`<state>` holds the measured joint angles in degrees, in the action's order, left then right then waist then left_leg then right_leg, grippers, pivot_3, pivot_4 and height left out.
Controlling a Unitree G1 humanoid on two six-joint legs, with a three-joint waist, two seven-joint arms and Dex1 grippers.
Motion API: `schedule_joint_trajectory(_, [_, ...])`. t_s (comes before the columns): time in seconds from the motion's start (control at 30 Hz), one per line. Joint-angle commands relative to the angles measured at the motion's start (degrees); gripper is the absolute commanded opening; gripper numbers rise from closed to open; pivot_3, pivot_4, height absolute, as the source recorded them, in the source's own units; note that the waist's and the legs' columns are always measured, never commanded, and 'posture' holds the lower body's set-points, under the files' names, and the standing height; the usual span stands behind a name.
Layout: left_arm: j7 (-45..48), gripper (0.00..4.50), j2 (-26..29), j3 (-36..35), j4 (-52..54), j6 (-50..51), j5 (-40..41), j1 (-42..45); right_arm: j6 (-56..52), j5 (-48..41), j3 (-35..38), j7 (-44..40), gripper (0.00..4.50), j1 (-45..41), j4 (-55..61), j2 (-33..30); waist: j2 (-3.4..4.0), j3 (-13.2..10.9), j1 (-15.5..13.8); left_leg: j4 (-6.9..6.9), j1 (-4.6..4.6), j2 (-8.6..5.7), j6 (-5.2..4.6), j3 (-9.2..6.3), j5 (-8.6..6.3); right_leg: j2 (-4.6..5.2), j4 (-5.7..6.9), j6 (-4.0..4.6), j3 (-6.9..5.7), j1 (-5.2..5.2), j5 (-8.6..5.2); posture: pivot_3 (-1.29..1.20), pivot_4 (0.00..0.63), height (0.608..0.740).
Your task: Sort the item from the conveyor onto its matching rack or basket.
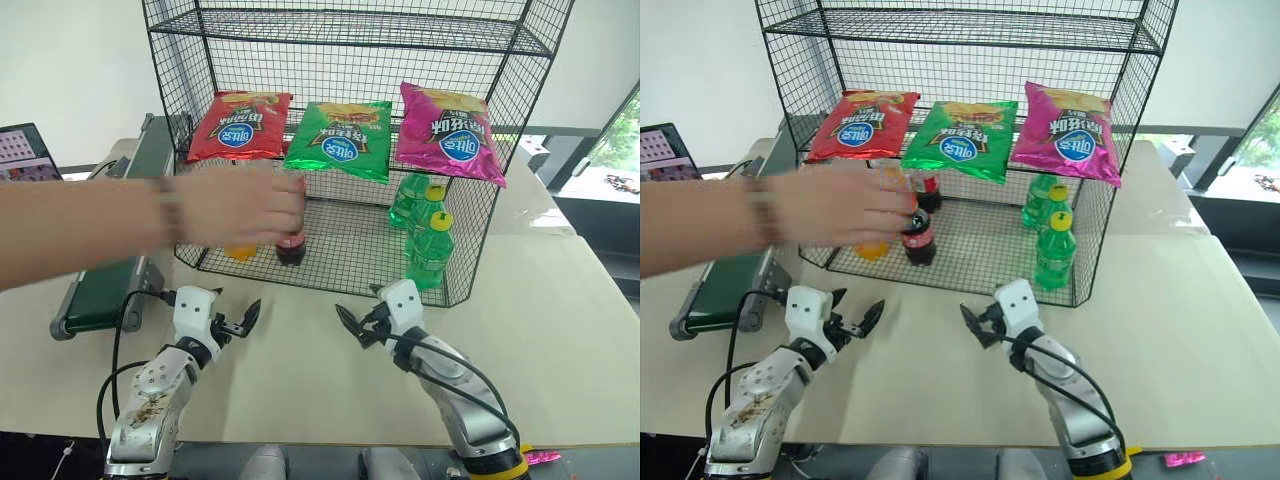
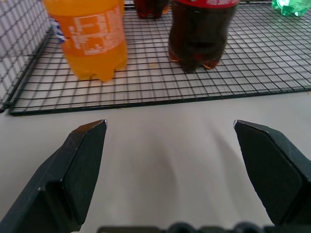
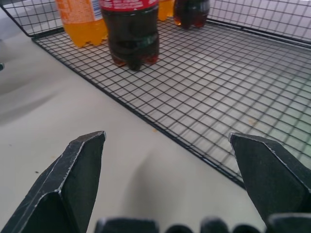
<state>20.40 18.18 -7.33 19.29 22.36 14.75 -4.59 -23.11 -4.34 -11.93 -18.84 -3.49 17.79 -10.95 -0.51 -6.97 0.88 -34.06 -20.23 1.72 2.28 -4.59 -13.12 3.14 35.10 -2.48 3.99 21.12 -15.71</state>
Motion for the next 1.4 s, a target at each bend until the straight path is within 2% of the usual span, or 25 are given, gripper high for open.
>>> schedule_joint_trajectory(0.03, [0.9, 4.44, 0.4, -0.7, 1.1, -1.1, 1.0, 0.4, 0.1, 0.2, 0.7, 0.8, 4.50, 0.8, 3.3, -0.1, 0.00, 0.0, -0.1, 0.00, 0.00, 0.00, 0.00, 0.00, 0.00, 0.00, 0.00, 0.00, 0.00, 0.00, 0.00, 0.00, 0.150, 0.738])
schedule_joint_trajectory(0.37, [3.5, 4.44, 1.4, 1.0, -1.7, -1.9, 0.3, 4.0, 1.4, 0.5, 2.5, 1.1, 4.50, 0.8, 2.7, -0.5, -0.01, 0.0, 0.2, -0.01, 0.00, 0.01, 0.00, 0.00, 0.00, -0.02, 0.01, 0.00, -0.01, 0.00, 0.00, 0.00, 0.150, 0.738])
schedule_joint_trajectory(0.83, [2.8, 4.44, 0.9, 0.8, 2.2, -1.5, 0.7, 0.3, 1.7, -0.4, 2.9, -2.2, 4.50, 1.0, 2.1, -2.8, -0.01, 0.0, 0.1, -0.01, 0.00, 0.01, 0.00, 0.00, 0.00, -0.01, 0.01, -0.01, 0.00, 0.00, 0.00, 0.00, 0.150, 0.738])
schedule_joint_trajectory(1.4, [0.1, 4.44, -0.7, -0.7, 3.7, -2.5, 1.0, -1.0, 3.2, -0.5, 3.2, -4.5, 4.50, -3.3, -2.0, -2.6, -0.01, 0.0, 0.1, -0.02, 0.00, 0.01, 0.00, 0.00, 0.00, -0.01, 0.01, 0.02, 0.00, 0.00, 0.01, 0.00, 0.150, 0.738])
